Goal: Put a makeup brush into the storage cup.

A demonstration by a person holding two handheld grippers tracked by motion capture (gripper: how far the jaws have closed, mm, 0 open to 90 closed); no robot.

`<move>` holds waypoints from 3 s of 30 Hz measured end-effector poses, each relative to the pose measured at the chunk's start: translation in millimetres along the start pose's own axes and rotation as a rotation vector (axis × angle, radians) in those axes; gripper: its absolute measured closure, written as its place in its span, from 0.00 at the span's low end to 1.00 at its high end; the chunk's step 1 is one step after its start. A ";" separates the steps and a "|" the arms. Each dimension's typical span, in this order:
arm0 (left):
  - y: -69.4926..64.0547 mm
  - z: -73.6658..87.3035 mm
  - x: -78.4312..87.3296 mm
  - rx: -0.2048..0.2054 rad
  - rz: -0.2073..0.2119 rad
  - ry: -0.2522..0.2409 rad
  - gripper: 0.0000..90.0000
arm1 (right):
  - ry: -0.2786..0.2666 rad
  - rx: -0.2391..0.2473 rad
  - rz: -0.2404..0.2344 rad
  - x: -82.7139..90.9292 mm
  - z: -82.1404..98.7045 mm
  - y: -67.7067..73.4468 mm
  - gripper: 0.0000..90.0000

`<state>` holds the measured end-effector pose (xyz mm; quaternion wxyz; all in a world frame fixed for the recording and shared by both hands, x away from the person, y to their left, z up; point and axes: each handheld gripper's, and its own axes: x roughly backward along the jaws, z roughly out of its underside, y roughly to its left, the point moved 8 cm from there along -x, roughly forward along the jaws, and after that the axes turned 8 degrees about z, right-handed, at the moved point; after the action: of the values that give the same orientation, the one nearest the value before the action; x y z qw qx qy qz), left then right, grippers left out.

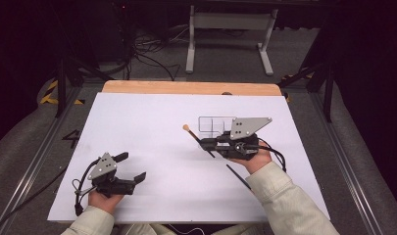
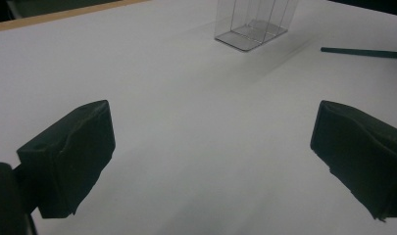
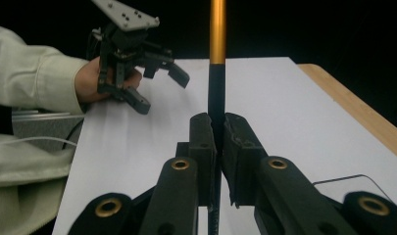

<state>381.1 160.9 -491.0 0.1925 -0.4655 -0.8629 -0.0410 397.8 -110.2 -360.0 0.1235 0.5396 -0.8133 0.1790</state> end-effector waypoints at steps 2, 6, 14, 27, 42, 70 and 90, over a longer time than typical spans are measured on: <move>-0.2 -0.2 0.2 0.003 -0.002 -0.004 0.04 | -0.023 -0.021 0.023 3.0 -0.9 -3.7 0.92; 0.0 -0.8 0.5 -0.003 0.000 -0.015 0.03 | -0.048 -0.044 0.060 6.9 -1.0 -9.6 0.92; 0.2 -2.2 0.5 0.004 -0.008 -0.041 0.03 | -0.106 -0.102 0.135 13.2 -2.0 -22.0 0.92; 1.1 -1.5 0.5 0.001 -0.017 -0.030 0.03 | -0.171 -0.188 0.280 20.6 -2.1 -45.1 0.92; 1.6 -0.6 0.2 0.003 -0.020 -0.018 0.03 | -0.231 -0.259 0.386 22.6 3.9 -68.3 0.92; 0.9 -0.5 0.0 0.006 -0.018 -0.018 0.04 | -0.249 -0.328 0.519 9.4 26.1 -95.8 0.92; 1.5 -0.2 0.0 0.005 -0.021 -0.015 0.04 | -0.144 -0.352 0.526 -12.3 53.9 -101.0 0.92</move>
<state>382.3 161.7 -491.0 0.1867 -0.4562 -0.8692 -0.0376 495.2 -158.6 -397.7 0.1068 0.2926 -0.9500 0.0229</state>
